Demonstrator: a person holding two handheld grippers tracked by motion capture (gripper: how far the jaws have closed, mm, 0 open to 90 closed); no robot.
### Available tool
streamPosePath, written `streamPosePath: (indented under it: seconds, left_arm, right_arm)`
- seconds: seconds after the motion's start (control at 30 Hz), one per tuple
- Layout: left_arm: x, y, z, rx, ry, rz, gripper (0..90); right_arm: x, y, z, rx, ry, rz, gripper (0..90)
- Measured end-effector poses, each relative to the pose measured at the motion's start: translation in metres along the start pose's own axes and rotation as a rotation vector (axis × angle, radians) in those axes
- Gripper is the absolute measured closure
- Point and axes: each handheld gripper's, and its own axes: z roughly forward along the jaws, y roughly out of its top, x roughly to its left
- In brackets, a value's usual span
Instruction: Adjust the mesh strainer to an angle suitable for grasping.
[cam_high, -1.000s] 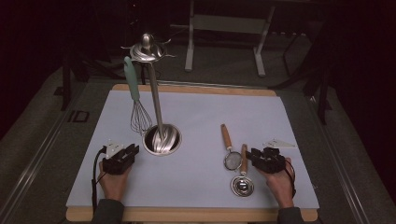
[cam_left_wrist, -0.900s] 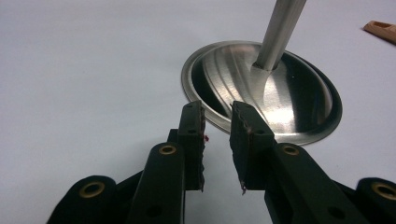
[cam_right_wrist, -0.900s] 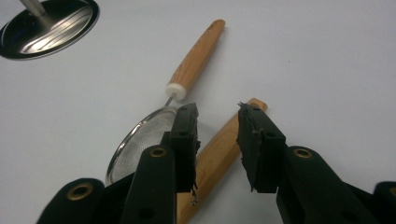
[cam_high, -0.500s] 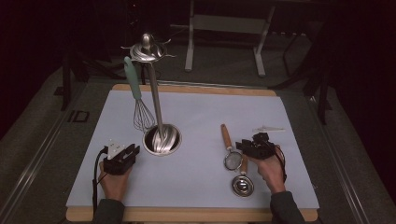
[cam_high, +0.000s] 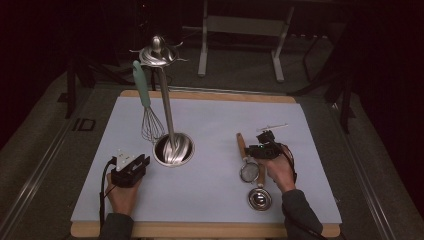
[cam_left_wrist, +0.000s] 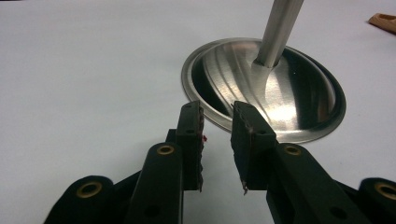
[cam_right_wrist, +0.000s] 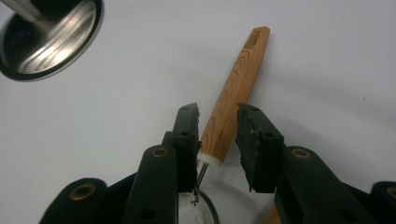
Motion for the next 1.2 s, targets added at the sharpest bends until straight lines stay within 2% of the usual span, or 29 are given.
streamPosePath:
  seconds: [0.2, 0.23, 0.4, 0.6, 0.73, 0.87, 0.97, 1.07, 1.17, 1.2]
  left_arm:
    - [0.0, 0.0, 0.0, 0.0, -0.001, 0.0, 73.8]
    - [0.0, 0.0, 0.0, -0.001, 0.0, 0.0, 73.8]
    - [0.0, 0.0, 0.001, 0.002, 0.001, 0.001, 73.4]
    - [0.0, 0.0, 0.001, 0.003, 0.004, 0.004, 73.3]
    - [0.0, 0.0, 0.001, 0.002, 0.004, 0.003, 73.2]
    - [-0.001, 0.0, 0.001, 0.003, 0.004, 0.004, 73.2]
    - [-0.001, 0.0, 0.001, 0.003, 0.004, 0.003, 73.2]
    - [0.0, 0.0, 0.001, 0.003, 0.004, 0.004, 73.2]
    - [0.0, 0.0, 0.001, 0.003, 0.004, 0.002, 73.2]
    - [0.0, 0.0, 0.001, 0.004, 0.004, 0.003, 73.2]
  right_arm:
    - [0.003, 0.005, 0.012, 0.056, -0.004, -0.002, 67.4]
    - [0.003, 0.005, 0.017, 0.091, -0.011, 0.001, 67.3]
    - [0.001, 0.005, 0.021, 0.127, -0.026, 0.021, 68.2]
    - [0.001, 0.009, 0.026, 0.176, -0.002, 0.043, 66.5]
    - [0.008, 0.014, 0.035, 0.258, 0.007, 0.03, 66.5]
    - [0.011, 0.02, 0.041, 0.304, -0.002, 0.03, 67.0]
    - [0.01, 0.024, 0.045, 0.347, 0.01, 0.042, 67.5]
    - [0.008, 0.026, 0.046, 0.361, 0.016, 0.059, 68.3]
    - [0.009, 0.025, 0.046, 0.348, 0.055, 0.072, 70.8]
    - [0.009, 0.025, 0.046, 0.345, 0.051, 0.074, 70.7]
